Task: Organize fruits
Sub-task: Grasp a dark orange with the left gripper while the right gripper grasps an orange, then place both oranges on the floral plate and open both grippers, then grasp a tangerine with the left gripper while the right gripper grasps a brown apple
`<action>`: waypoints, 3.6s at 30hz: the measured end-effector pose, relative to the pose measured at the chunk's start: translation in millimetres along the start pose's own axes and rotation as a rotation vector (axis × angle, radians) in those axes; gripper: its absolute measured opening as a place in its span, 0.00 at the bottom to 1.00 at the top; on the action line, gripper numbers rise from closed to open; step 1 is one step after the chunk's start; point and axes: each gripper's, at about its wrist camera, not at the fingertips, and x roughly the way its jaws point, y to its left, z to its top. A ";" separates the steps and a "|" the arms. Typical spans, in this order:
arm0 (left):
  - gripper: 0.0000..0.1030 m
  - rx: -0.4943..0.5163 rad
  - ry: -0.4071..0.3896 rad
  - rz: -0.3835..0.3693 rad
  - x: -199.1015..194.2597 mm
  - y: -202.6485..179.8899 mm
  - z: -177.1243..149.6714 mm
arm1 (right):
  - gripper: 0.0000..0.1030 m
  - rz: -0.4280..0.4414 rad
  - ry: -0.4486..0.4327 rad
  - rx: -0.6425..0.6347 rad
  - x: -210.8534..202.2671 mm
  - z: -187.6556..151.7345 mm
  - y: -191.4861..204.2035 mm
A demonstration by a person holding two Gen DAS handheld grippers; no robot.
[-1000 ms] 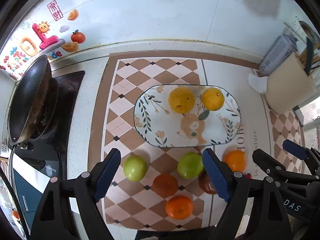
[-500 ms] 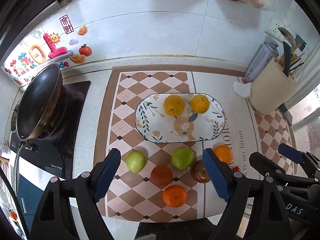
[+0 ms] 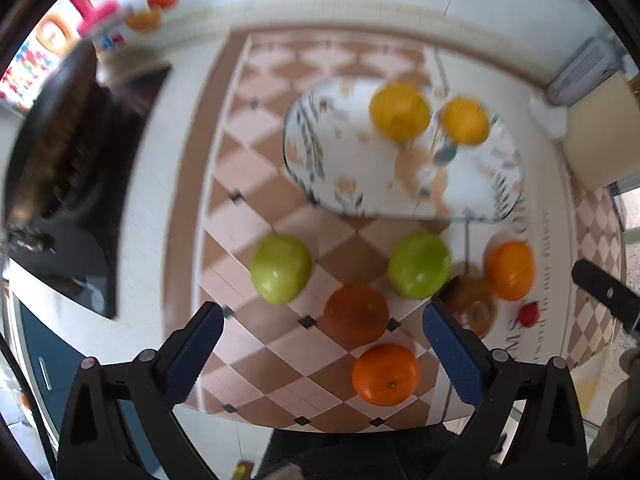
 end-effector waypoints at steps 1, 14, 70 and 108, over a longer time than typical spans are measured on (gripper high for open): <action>0.99 -0.011 0.026 -0.006 11.3 1.1 -2.3 | 0.91 -0.005 0.018 0.004 10.2 1.3 -2.6; 0.75 0.046 0.185 -0.032 79.5 -18.1 -9.1 | 0.76 -0.023 0.156 -0.009 92.2 1.3 -1.4; 0.52 -0.052 0.149 -0.107 69.8 20.7 178.9 | 0.65 -0.044 0.203 -0.227 121.9 102.1 101.0; 0.83 0.020 -0.051 0.039 -5.6 4.2 94.5 | 0.88 -0.146 0.071 -0.205 44.9 63.1 74.2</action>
